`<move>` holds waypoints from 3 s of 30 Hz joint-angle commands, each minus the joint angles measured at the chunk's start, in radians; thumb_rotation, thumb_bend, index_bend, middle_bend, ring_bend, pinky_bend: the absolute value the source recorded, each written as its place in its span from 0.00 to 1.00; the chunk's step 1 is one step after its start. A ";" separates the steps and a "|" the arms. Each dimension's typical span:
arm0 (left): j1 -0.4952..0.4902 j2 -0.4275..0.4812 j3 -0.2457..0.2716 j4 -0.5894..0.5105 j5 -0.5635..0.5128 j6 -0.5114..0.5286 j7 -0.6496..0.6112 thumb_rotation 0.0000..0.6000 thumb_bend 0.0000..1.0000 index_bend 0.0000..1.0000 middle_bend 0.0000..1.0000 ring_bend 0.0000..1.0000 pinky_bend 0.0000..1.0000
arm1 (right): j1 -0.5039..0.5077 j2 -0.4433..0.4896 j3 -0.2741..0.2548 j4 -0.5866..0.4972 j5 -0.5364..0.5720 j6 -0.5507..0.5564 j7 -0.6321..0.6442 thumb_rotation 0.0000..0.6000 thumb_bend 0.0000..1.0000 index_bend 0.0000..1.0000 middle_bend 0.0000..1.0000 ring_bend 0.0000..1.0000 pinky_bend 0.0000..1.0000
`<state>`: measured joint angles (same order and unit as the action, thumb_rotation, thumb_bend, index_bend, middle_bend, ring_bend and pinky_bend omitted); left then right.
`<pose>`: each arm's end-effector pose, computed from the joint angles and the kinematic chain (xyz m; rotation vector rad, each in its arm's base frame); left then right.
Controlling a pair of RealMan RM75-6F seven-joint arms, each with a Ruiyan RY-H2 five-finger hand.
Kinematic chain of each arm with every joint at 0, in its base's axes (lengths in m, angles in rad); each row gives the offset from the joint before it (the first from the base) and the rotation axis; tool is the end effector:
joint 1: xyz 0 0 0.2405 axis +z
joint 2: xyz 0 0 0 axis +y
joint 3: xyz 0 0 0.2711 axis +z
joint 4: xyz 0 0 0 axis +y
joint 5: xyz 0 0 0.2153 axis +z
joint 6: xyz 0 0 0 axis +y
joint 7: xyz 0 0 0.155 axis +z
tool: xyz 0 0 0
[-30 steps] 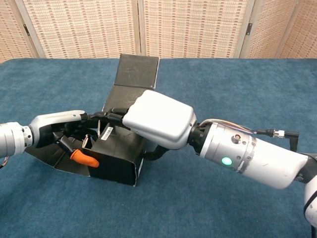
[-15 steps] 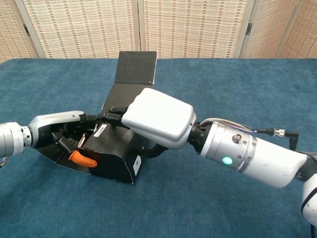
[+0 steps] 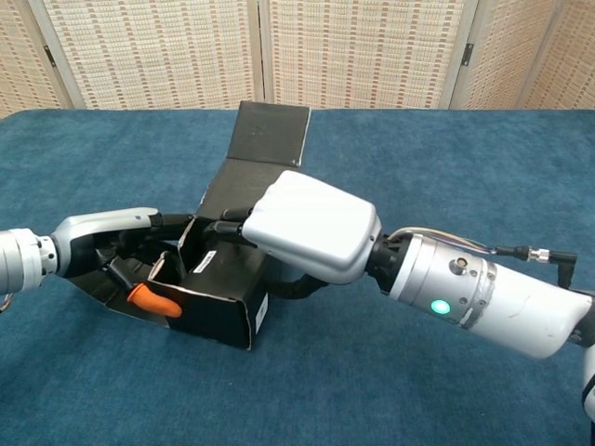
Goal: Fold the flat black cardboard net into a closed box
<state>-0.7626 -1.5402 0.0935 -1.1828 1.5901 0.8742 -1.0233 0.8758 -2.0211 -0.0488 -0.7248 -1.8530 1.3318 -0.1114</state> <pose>-0.2242 0.3402 -0.0495 -1.8320 -1.8926 -1.1193 -0.0883 -0.3164 -0.1323 2.2223 0.0024 1.3300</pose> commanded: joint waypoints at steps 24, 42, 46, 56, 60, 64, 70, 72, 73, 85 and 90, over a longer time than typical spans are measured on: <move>0.006 -0.011 -0.014 -0.039 -0.022 -0.009 0.097 1.00 0.16 0.23 0.26 0.44 0.53 | 0.035 -0.021 0.011 0.015 0.009 -0.045 -0.014 1.00 0.19 0.30 0.36 0.74 1.00; 0.018 -0.036 -0.018 0.002 -0.017 0.005 0.034 1.00 0.17 0.41 0.43 0.46 0.54 | -0.001 0.058 0.002 -0.090 0.030 -0.043 -0.038 1.00 0.19 0.30 0.27 0.74 1.00; 0.019 -0.043 -0.011 0.020 -0.002 0.017 -0.024 1.00 0.19 0.44 0.47 0.46 0.55 | -0.015 0.100 0.005 -0.159 0.047 -0.054 -0.050 1.00 0.19 0.27 0.25 0.74 1.00; 0.021 -0.049 -0.014 0.019 -0.008 0.018 0.007 1.00 0.19 0.44 0.47 0.46 0.55 | -0.004 0.125 -0.001 -0.235 0.055 -0.143 -0.106 1.00 0.22 0.27 0.25 0.74 1.00; 0.025 -0.053 -0.020 0.010 -0.024 0.014 0.018 1.00 0.19 0.44 0.47 0.46 0.55 | -0.002 0.126 -0.009 -0.252 0.053 -0.170 -0.120 1.00 0.22 0.27 0.28 0.74 1.00; 0.026 -0.051 -0.024 0.004 -0.033 0.004 0.022 1.00 0.19 0.44 0.46 0.46 0.55 | -0.001 0.136 -0.020 -0.267 0.047 -0.191 -0.131 1.00 0.22 0.27 0.32 0.75 1.00; 0.027 -0.049 -0.031 -0.003 -0.047 -0.009 0.017 1.00 0.19 0.44 0.46 0.46 0.55 | 0.009 0.155 -0.025 -0.298 0.044 -0.229 -0.148 1.00 0.23 0.35 0.41 0.76 1.00; 0.028 -0.048 -0.031 -0.005 -0.048 -0.012 0.015 1.00 0.19 0.44 0.46 0.46 0.55 | 0.015 0.159 -0.025 -0.305 0.040 -0.238 -0.154 1.00 0.24 0.41 0.46 0.77 1.00; 0.028 -0.048 -0.031 -0.004 -0.048 -0.013 0.016 1.00 0.19 0.44 0.46 0.46 0.55 | 0.017 0.160 -0.025 -0.307 0.040 -0.242 -0.157 1.00 0.25 0.44 0.49 0.77 1.00; 0.043 -0.055 -0.037 0.002 -0.059 -0.009 0.033 1.00 0.19 0.44 0.46 0.46 0.55 | 0.025 0.151 -0.014 -0.287 0.034 -0.249 -0.157 1.00 0.31 0.83 0.84 0.79 1.00; 0.051 -0.056 -0.043 0.001 -0.071 -0.010 0.057 1.00 0.19 0.44 0.46 0.46 0.55 | 0.027 0.145 -0.012 -0.263 0.030 -0.243 -0.144 1.00 0.34 0.95 0.97 0.80 1.00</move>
<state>-0.7136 -1.5962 0.0526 -1.1817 1.5221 0.8642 -0.9689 0.9024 -1.8742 -0.0609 -0.9926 -1.8211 1.0864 -0.2583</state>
